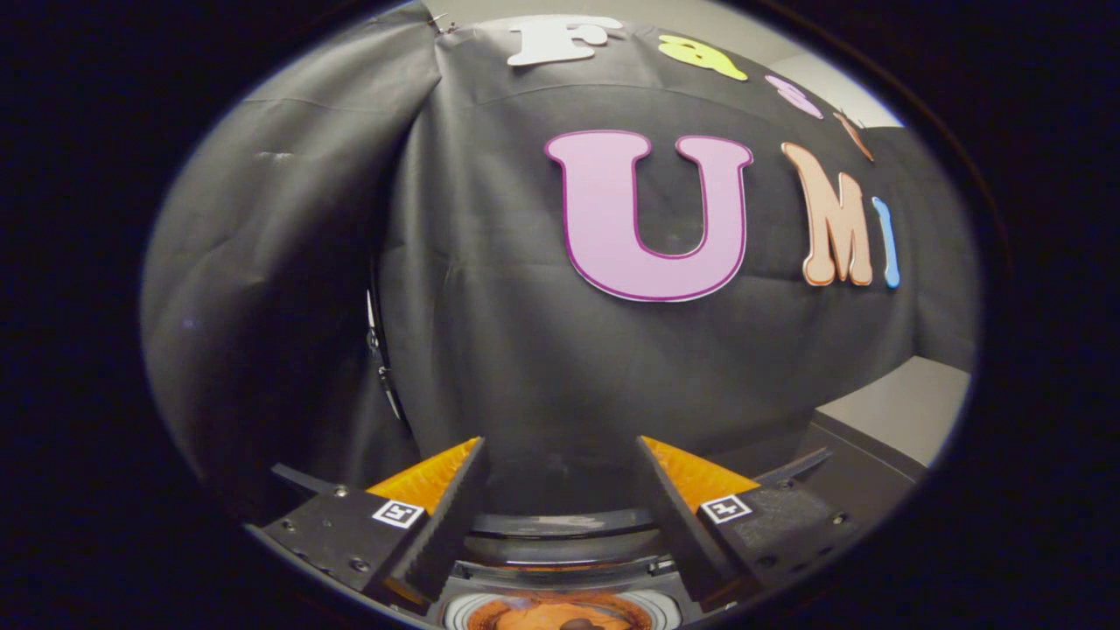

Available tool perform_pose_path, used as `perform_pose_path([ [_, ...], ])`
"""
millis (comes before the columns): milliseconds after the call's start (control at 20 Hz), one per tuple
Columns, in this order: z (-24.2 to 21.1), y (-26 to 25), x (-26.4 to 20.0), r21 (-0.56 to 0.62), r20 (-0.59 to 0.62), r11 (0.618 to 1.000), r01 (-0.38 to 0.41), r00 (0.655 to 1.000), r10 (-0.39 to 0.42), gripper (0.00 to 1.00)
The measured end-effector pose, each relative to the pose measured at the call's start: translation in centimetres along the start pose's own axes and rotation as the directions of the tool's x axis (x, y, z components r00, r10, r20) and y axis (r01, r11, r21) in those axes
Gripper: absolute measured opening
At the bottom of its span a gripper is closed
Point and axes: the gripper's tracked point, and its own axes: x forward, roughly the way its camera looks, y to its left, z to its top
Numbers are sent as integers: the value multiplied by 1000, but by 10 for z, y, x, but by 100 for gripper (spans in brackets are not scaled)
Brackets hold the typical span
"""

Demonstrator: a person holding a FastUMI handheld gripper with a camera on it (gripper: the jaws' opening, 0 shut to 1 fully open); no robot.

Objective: Put the clothes into the washing machine and then close the washing machine lid.

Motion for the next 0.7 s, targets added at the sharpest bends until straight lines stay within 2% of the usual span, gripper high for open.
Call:
perform_pose_path([
  [700, -9, 0, -29, 1, 43, 1000, 6, 999, -6, 99],
])
